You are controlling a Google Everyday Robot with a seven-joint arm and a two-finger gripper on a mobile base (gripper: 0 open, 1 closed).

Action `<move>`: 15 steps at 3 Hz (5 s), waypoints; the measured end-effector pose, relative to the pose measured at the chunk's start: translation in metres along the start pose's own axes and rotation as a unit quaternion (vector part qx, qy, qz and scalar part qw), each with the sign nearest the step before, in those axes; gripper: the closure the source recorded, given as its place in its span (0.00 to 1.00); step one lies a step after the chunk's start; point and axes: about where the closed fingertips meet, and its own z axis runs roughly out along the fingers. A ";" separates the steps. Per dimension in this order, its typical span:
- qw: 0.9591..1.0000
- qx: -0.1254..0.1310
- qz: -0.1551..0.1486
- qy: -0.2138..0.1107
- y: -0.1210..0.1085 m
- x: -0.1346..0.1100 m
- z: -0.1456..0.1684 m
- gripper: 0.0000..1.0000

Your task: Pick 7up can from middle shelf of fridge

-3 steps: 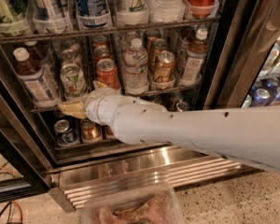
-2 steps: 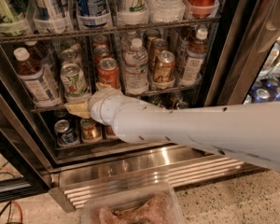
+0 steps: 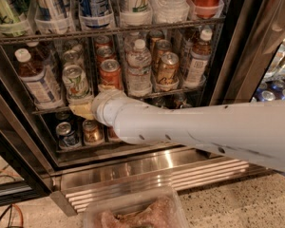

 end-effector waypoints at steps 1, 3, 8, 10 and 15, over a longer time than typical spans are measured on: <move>1.000 -0.002 -0.011 -0.008 0.004 -0.013 0.011 0.23; 0.997 -0.031 -0.028 -0.058 0.023 -0.071 0.025 0.23; 0.997 -0.060 0.030 -0.034 0.039 -0.036 0.039 0.43; 0.997 -0.060 0.030 -0.034 0.040 -0.036 0.039 0.89; 0.985 -0.088 0.094 -0.114 0.044 -0.064 0.024 1.00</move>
Offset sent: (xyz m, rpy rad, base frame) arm 0.0252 0.0492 0.0616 0.0328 -0.1298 0.0812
